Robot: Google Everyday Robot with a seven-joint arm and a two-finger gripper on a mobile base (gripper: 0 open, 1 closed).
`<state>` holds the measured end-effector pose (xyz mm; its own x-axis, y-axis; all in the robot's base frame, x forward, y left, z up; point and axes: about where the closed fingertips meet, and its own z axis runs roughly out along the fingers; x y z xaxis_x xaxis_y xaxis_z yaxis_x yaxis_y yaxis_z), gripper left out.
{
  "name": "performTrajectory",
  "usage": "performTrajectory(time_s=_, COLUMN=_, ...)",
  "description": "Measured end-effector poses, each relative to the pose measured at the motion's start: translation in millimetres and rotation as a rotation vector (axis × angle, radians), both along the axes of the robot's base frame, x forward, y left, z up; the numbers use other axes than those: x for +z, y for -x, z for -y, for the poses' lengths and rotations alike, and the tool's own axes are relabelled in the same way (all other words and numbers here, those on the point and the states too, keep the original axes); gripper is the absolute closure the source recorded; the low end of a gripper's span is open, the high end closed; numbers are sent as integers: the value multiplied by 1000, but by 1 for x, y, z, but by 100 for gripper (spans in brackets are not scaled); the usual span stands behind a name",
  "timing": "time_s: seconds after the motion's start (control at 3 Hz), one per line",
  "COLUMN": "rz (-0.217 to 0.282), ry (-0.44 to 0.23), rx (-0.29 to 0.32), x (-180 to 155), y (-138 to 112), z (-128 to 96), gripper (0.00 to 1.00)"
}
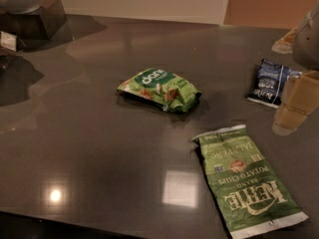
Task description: Pick green rice chip bag
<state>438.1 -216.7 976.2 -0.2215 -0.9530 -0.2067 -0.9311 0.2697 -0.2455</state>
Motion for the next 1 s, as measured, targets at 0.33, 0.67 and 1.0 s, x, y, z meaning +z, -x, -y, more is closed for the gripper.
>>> performTrajectory(time_s=0.33, rz=2, ry=-1, rx=0, x=1, y=0, z=0, gripper=0)
performTrajectory(time_s=0.67, rz=-10, ry=-2, rx=-14, x=-7, y=-19, z=-14, gripper=0)
performTrajectory(time_s=1.0, rz=-33, ry=-21, rx=-48, x=-25, y=-49, z=-38, gripper=0)
